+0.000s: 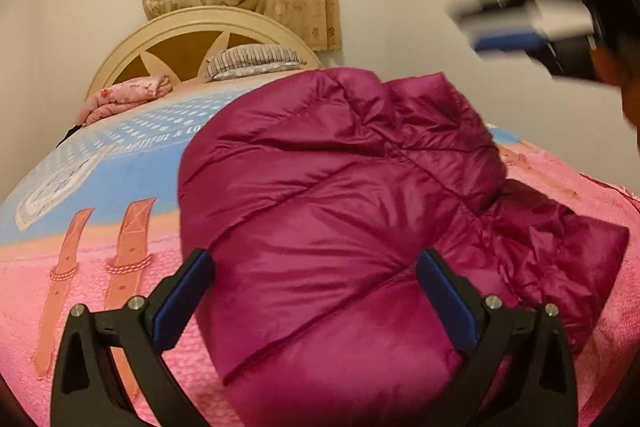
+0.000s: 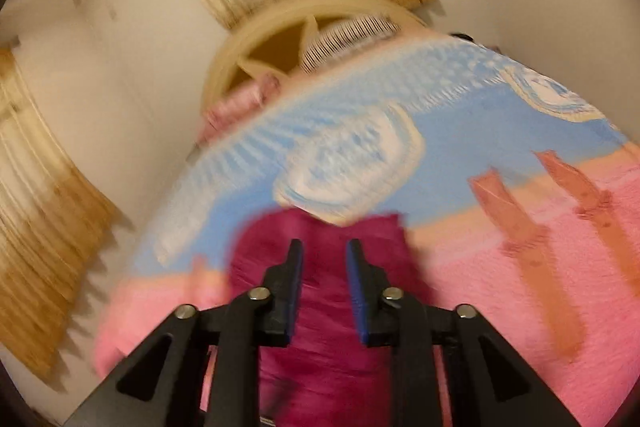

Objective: Fold large clothes

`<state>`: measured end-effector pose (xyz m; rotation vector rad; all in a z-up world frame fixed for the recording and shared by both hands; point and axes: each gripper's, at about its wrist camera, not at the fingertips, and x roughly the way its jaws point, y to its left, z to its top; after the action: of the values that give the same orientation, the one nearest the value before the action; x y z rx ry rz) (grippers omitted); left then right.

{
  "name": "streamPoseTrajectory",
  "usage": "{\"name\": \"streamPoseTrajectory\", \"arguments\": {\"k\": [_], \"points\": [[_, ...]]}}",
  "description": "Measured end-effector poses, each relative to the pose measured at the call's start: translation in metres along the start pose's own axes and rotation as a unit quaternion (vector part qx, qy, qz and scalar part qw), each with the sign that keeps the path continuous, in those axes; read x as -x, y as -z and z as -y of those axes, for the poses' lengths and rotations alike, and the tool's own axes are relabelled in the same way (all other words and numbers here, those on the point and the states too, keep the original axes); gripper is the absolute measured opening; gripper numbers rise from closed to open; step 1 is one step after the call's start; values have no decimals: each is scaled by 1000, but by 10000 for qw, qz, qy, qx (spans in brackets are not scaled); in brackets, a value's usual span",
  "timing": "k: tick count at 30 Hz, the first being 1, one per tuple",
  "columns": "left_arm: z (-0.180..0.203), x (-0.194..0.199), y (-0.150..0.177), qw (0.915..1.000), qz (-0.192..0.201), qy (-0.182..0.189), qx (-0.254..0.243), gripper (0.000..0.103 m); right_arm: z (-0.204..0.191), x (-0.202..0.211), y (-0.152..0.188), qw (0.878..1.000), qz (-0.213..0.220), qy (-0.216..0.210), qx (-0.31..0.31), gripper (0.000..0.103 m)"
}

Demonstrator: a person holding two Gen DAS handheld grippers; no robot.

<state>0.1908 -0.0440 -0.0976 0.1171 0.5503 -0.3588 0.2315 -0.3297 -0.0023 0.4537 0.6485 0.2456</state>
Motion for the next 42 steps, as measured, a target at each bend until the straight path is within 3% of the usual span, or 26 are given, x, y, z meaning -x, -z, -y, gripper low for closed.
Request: {"name": "streamPoseTrajectory", "arguments": {"k": [2,3,4,7,11,14,18,20,24,28,42], "points": [[6,5,2,10000,11,64,-69,103,-16,-6,-2,9973,122,-702,-189,56],[7,6,4,9999,19,40,-104,103,-23,-16,-2,9925,136,-1178,-300,61],[4,8,3,9999,33,18,-122,103,-26,-28,-1,9896,103,-1392,-338,61],[-10,12,4,10000,21,-16,24,103,-17,-62,6,9933,48,-1104,-352,61],[-44,15,-1,9981,97,-363,488,103,33,-87,21,9954,-130,-508,-802,60],[-66,6,-24,9906,88,-862,1058,103,49,-85,27,9981,-71,-121,-601,60],[-66,-20,-55,9777,-61,-1224,1708,103,51,-83,32,9997,-59,243,-81,59],[-56,-42,-70,9768,-173,-1326,1671,103,50,-82,34,9992,-80,354,175,59],[-43,-83,-69,9707,-648,-1852,1387,103,55,-88,40,9971,-144,584,462,57],[-47,-116,-54,9670,-1108,-1726,1511,103,66,-99,46,9959,-233,713,507,57],[-50,-137,-35,9613,-1537,-1478,1741,103,79,-125,54,9943,-498,834,445,57]]}}
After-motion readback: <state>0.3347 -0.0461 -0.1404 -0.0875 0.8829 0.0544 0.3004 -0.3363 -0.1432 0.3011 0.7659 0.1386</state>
